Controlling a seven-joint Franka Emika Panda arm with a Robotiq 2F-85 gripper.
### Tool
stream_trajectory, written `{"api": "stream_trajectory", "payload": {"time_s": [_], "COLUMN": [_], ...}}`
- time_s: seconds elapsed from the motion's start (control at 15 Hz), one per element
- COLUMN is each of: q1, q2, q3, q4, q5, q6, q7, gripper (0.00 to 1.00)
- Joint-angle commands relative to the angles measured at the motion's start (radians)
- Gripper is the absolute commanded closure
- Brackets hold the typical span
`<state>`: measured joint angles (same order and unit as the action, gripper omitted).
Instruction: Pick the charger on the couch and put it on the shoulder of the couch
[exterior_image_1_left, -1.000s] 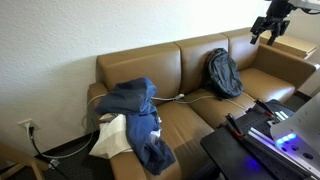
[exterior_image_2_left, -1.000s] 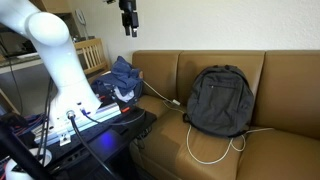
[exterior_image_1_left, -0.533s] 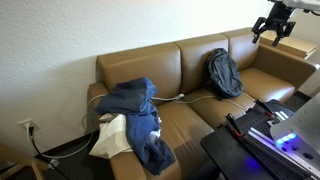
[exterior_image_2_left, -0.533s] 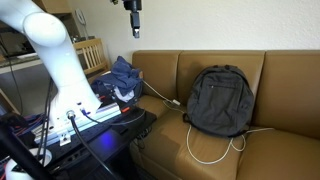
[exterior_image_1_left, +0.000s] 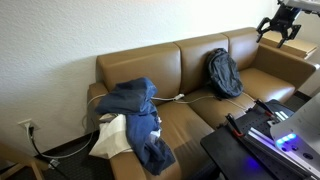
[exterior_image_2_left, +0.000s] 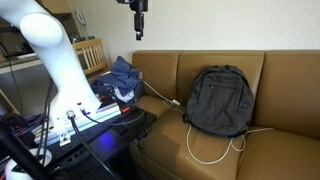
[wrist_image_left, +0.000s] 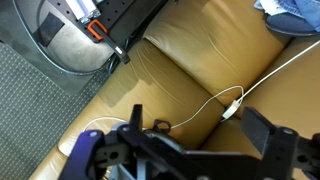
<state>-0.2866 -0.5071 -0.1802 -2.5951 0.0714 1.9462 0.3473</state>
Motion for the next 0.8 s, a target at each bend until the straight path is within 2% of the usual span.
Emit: {"api": "stream_trajectory", "payload": {"time_s": [0.0,0.13,0.2,0.27,0.4,0.73], "q1": [-0.010,-0.009,-0.006,0.015,0.037,0.142], "q2": [0.021,0.045,0.118,0.216,0.286,0.534], "q3": [-0.003,-0.012,-0.006,-0.001,0.011,0.050], "q4": [0.010,0.021,0.082,0.090,0.063,0.041], "q5": [0.013,0.020,0.021,0.071,0.135,0.331], "q6": [-0.004,-0.004,0.011,0.115,0.277,0.663], "q7": [-0.018,-0.028,-0.004,0.025,0.060,0.017], "gripper": [0.00,0.00,0.00,0.00,0.00,0.00]}}
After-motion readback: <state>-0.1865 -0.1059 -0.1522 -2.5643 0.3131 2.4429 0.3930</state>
